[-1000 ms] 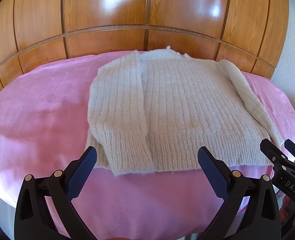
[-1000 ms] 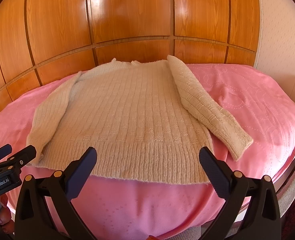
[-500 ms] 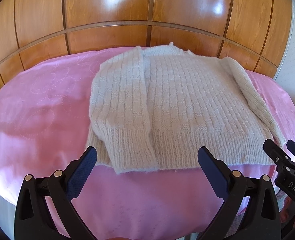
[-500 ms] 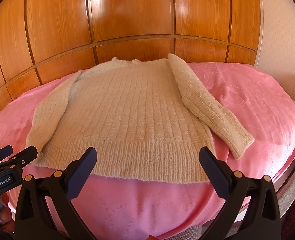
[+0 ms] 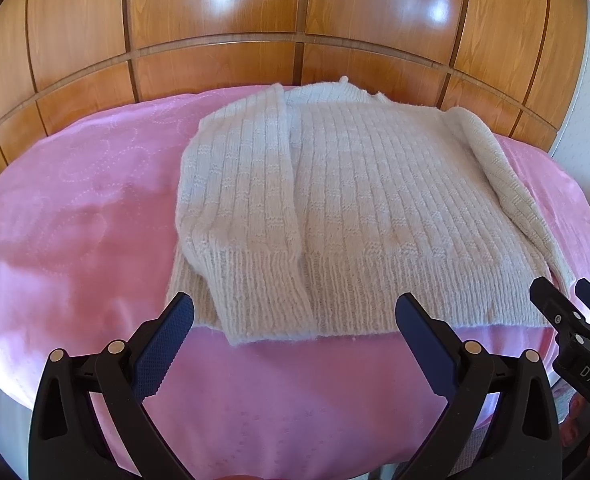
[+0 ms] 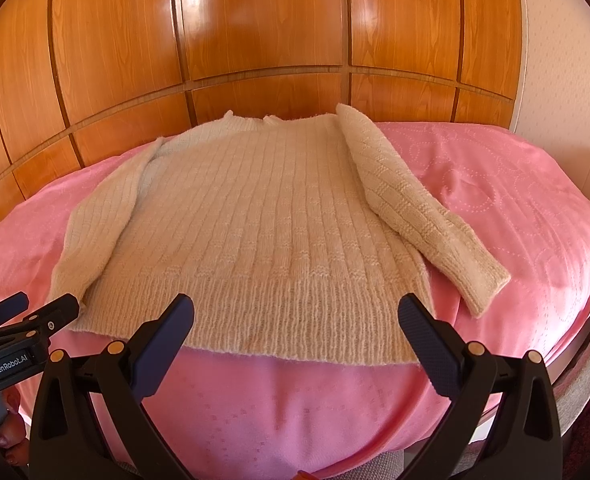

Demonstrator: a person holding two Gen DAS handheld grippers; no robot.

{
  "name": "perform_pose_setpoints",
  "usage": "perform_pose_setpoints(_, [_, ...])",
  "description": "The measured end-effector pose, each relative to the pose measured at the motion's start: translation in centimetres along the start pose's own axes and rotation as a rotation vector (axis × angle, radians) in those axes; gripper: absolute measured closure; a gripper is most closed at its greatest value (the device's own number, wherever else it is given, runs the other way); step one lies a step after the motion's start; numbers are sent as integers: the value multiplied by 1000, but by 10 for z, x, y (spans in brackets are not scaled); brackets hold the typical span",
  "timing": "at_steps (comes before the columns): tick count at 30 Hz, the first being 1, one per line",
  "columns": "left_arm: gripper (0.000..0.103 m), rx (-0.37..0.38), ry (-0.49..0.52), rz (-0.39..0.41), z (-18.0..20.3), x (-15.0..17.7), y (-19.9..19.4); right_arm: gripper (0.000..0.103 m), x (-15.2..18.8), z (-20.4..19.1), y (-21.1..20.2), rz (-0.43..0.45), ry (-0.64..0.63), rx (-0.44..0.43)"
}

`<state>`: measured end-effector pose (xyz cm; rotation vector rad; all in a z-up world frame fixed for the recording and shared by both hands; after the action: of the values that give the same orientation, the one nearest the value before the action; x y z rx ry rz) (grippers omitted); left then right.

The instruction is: Fold small clothes

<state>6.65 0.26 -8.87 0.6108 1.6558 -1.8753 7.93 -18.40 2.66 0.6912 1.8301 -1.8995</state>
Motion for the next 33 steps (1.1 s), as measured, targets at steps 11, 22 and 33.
perform_pose_setpoints(11, [3,46,-32,-50,-9,7,12,2,5,-1,7,-17,-10,7])
perform_pose_setpoints(22, [3,-27,109,11,-24,0,29,2,13,4,25,-57,-18,33])
perform_pose_setpoints(33, [20,5,130,-17,-35,0,67,2,20,10,35,-80,-30,61])
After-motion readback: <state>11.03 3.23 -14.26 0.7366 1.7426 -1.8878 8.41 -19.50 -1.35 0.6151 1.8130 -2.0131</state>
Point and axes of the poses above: each gripper's, at about its wrist camera, not at the fingertips, and y roughly the way its jaws point, z to its right, x to its underside, the point moved 9 cm from there along y, roughly the way its jaws point, and after that the axes turned 5 degrees about x, right-handed, at the moved point
